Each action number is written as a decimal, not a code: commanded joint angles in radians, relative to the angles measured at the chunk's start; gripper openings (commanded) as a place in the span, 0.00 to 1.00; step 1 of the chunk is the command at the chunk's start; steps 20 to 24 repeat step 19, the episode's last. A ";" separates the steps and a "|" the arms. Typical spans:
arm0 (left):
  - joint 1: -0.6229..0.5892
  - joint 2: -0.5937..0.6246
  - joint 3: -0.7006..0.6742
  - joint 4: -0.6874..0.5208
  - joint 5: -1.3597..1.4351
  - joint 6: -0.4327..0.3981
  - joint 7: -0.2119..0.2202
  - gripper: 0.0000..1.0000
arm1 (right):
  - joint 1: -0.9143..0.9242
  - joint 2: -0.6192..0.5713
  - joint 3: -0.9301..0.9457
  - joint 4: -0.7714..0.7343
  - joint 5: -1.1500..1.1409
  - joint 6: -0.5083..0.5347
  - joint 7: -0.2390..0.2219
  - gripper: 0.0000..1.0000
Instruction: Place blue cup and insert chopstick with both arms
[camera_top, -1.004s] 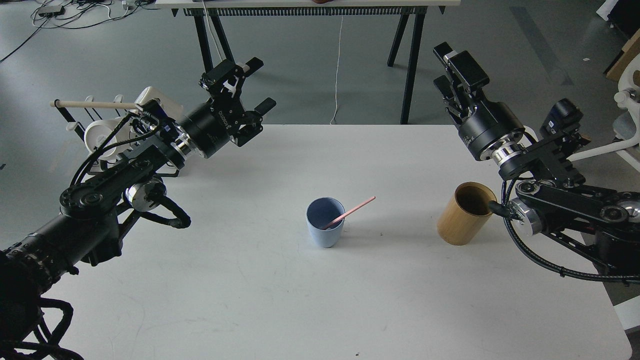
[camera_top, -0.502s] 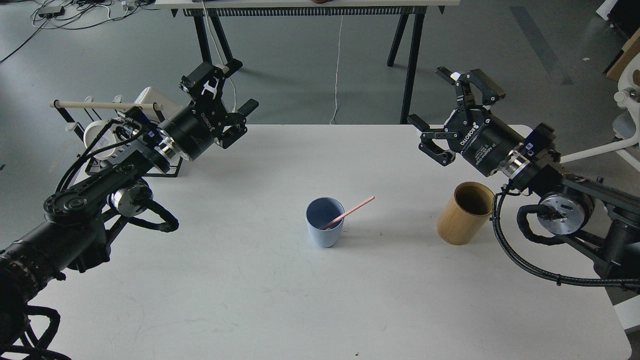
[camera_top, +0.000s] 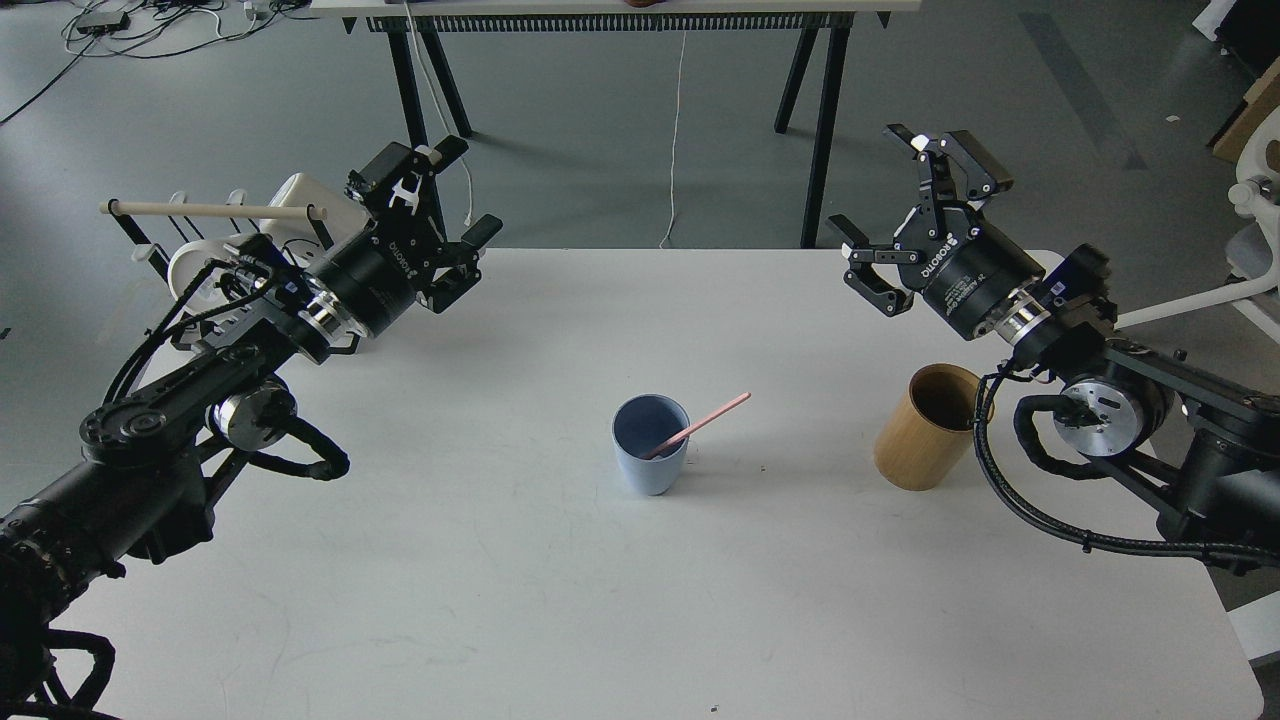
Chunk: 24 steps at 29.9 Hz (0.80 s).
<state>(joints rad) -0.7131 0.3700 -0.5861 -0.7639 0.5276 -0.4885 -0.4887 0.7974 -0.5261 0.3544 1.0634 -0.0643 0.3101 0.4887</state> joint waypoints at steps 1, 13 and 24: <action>0.009 0.003 -0.001 -0.008 0.000 0.000 0.000 0.95 | -0.001 0.005 -0.006 0.003 0.000 -0.025 0.000 0.99; 0.009 0.001 -0.003 -0.009 0.000 0.000 0.000 0.95 | -0.014 0.017 0.021 0.004 0.001 -0.017 0.000 0.99; 0.009 -0.002 -0.003 -0.009 0.000 0.000 0.000 0.95 | -0.017 0.017 0.029 0.021 0.000 -0.025 0.000 0.99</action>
